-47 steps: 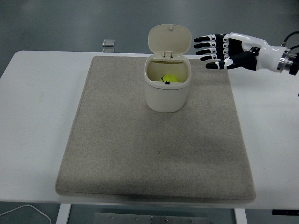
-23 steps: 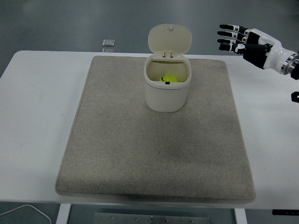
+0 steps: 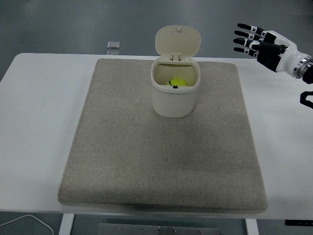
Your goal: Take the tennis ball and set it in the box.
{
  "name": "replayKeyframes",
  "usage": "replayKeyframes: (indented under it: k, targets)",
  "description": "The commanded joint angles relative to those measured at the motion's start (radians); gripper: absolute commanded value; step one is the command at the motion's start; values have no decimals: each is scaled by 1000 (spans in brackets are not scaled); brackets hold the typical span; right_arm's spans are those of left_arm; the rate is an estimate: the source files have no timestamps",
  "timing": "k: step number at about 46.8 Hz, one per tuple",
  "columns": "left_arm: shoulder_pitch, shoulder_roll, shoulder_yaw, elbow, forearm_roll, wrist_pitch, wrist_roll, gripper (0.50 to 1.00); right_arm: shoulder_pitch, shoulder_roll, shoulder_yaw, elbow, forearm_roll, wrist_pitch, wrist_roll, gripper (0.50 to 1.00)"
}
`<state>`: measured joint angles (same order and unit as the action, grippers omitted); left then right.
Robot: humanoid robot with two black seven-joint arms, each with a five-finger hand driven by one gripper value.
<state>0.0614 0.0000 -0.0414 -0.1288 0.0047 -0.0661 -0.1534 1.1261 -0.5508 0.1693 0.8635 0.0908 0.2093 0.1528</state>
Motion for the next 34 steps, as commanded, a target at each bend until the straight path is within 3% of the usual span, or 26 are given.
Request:
replayKeyframes:
  k: [1, 34]
  targets:
    - [0, 0, 0, 0, 0, 0, -2, 992, -6, 2, 4, 0, 1, -11, -1, 889]
    - [0, 0, 0, 0, 0, -1, 0, 992, -40, 40, -2, -3, -11, -25, 8, 919]
